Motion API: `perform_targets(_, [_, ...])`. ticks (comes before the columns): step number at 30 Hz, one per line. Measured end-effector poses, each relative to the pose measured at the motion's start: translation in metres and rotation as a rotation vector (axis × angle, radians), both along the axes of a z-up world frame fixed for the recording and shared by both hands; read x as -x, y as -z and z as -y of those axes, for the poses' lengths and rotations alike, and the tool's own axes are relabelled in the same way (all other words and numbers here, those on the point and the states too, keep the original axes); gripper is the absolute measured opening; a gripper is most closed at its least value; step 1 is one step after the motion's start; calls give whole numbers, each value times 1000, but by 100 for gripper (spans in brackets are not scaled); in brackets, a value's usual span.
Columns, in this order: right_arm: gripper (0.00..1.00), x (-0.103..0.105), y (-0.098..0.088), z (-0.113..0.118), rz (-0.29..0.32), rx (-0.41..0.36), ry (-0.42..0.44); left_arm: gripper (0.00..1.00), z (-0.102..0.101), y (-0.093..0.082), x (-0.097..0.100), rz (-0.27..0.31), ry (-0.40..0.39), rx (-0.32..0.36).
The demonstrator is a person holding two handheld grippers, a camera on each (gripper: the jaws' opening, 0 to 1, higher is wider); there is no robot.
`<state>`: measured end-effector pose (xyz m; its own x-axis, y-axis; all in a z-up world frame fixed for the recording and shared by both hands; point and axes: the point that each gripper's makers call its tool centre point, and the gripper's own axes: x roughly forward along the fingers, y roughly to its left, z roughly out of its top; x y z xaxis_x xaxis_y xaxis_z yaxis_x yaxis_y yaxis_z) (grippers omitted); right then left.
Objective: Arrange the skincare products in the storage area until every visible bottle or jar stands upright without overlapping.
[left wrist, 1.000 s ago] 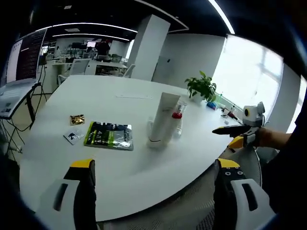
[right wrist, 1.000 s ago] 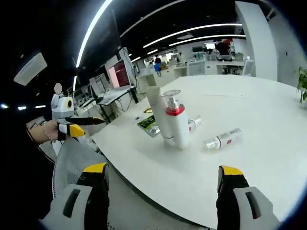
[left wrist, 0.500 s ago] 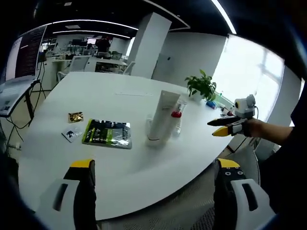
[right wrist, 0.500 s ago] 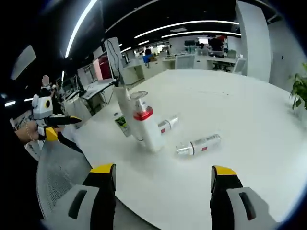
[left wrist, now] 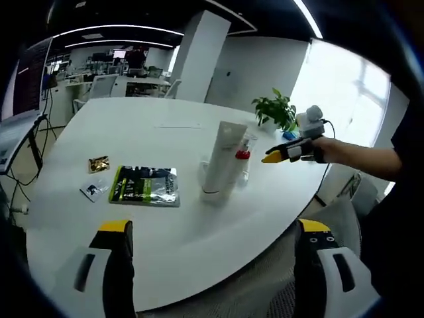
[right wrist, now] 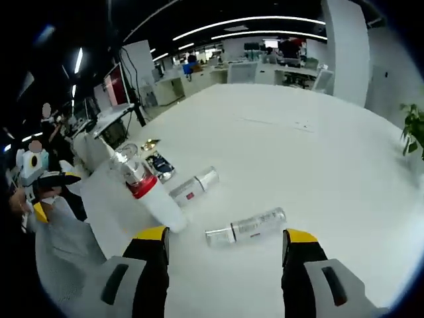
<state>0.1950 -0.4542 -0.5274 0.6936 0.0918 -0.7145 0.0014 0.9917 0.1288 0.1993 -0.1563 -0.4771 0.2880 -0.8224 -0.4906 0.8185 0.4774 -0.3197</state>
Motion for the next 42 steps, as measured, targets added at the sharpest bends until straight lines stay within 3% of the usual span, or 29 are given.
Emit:
perform_targets(4, [67,-19,1,-9,-5,-41,-10,94,2,-1,-10,-2,-10,6])
perform_targets(11, [61,-56,8,-18,-3,-202,102,94,4,2,-20,-13,-20,19])
perform_targets(14, [58,-73,11,-17,-12,-197,100,94,4,5,-20,-22,-21,17])
perform_targets(19, [54,-101,29,-29,-95,-276,104,94,1,9,-26,-36,-33,18])
perform_targets(24, [52,-114,38,-53,-166,-337,106,93,-2,7,-32,-42,-52,32])
perform_targets(31, [50,-124,61,-66,-277,-318,15,93,-9,6,-42,-43,-81,50])
perform_targets(38, [44,-121,81,-66,-348,-163,-92,93,-14,9,-46,-55,-103,52])
perform_targets(40, [40,-123,78,-65,-333,-103,-144,93,-16,10,-47,-63,-109,54])
perform_targets(42, [41,-124,79,-63,-349,-94,-151,92,-15,11,-48,-69,-110,58])
